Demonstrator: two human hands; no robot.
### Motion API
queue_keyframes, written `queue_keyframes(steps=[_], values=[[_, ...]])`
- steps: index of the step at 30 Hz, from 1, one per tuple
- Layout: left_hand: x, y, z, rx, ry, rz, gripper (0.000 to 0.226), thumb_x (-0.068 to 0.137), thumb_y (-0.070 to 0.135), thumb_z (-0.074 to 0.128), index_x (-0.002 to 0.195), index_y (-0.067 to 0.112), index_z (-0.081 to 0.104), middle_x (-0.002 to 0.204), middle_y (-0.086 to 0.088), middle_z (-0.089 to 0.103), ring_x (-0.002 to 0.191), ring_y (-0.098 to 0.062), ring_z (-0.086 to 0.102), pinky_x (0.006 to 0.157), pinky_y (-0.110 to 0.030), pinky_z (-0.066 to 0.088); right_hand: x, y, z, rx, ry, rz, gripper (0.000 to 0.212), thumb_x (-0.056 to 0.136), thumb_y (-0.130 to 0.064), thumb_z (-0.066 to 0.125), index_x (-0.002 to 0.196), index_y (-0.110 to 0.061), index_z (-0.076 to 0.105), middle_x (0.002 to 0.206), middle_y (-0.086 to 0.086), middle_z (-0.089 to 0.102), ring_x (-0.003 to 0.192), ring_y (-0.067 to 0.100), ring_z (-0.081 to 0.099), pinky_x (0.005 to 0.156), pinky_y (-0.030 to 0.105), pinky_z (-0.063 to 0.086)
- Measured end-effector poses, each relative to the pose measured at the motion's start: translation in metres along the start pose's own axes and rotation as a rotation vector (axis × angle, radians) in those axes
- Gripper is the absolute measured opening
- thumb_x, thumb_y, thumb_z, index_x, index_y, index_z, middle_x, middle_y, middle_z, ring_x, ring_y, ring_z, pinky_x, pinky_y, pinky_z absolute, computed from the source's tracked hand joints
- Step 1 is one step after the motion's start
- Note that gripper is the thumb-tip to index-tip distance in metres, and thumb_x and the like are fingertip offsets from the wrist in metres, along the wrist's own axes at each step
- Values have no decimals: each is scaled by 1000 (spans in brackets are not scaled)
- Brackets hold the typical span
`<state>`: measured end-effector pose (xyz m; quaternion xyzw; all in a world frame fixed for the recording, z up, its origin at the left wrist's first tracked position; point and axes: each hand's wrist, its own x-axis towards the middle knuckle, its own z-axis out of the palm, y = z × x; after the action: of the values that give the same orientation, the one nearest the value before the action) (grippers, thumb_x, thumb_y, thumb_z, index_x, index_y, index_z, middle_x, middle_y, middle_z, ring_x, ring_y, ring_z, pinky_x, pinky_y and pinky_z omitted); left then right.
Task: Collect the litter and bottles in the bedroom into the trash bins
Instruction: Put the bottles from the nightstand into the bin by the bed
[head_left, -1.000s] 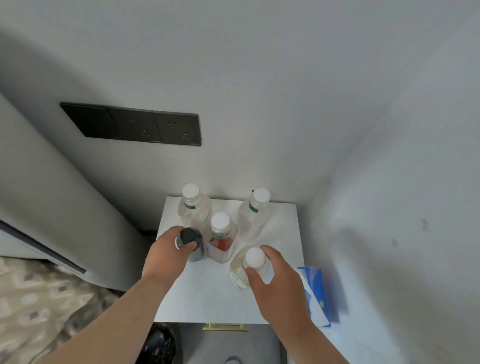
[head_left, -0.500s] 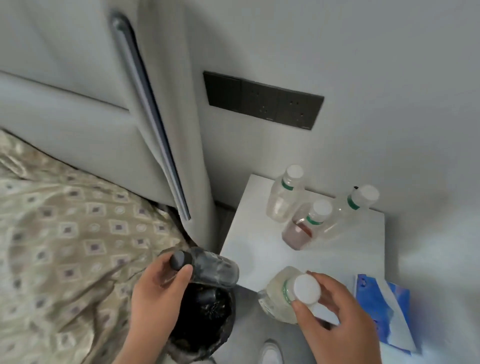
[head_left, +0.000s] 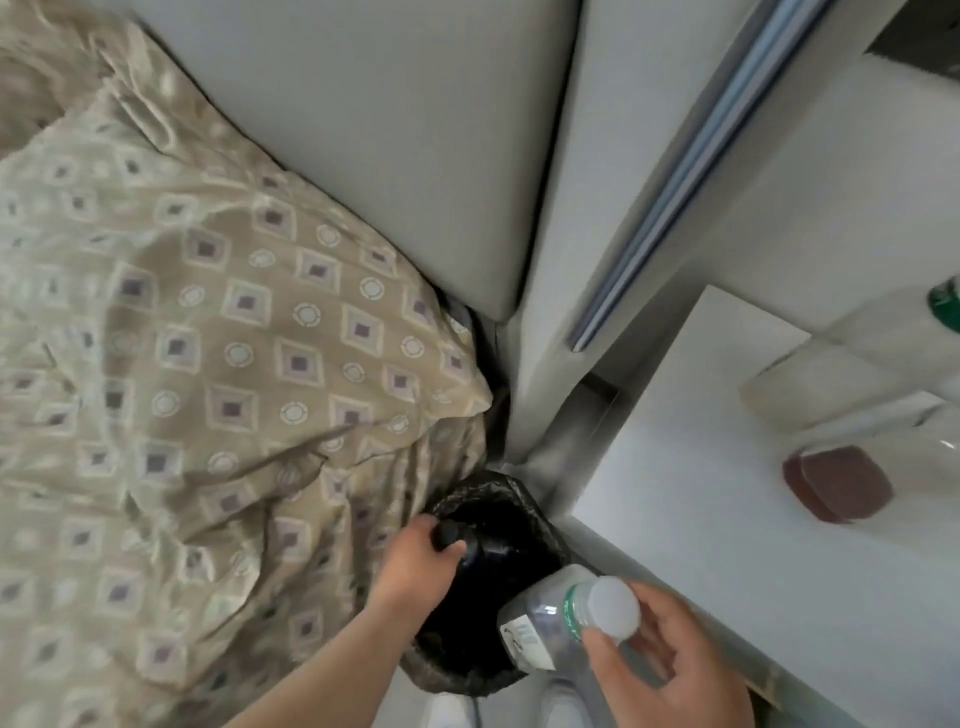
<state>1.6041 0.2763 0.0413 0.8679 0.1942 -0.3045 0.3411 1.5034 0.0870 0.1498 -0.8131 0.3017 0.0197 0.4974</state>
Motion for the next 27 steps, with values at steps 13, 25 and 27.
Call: queue_keyframes(steps=[13,25,27], values=[[96,-72,87,435,-74,-39,19,88,13,50,104,12,59,104,-9,68,98,-30,64,78,-37,50,47,72,63,-28,-135,68,42,61,-13,87,87,-37,64,86,-19,73,78,-11,66,67,-1,46],[25,-122,34,514,-130,215,75,93,57,24,153,18,3,162,4,2,149,-11,3,117,-25,9,91,74,127,-214,-335,92,20,82,-32,70,96,-34,56,92,-15,66,90,5,62,69,21,47],[22,-127,28,525,-288,186,87,85,71,10,152,19,-7,162,4,-3,148,-9,-3,117,-25,10,104,84,147,-270,-348,77,22,84,-31,68,103,-29,57,93,-13,64,91,13,62,71,27,46]])
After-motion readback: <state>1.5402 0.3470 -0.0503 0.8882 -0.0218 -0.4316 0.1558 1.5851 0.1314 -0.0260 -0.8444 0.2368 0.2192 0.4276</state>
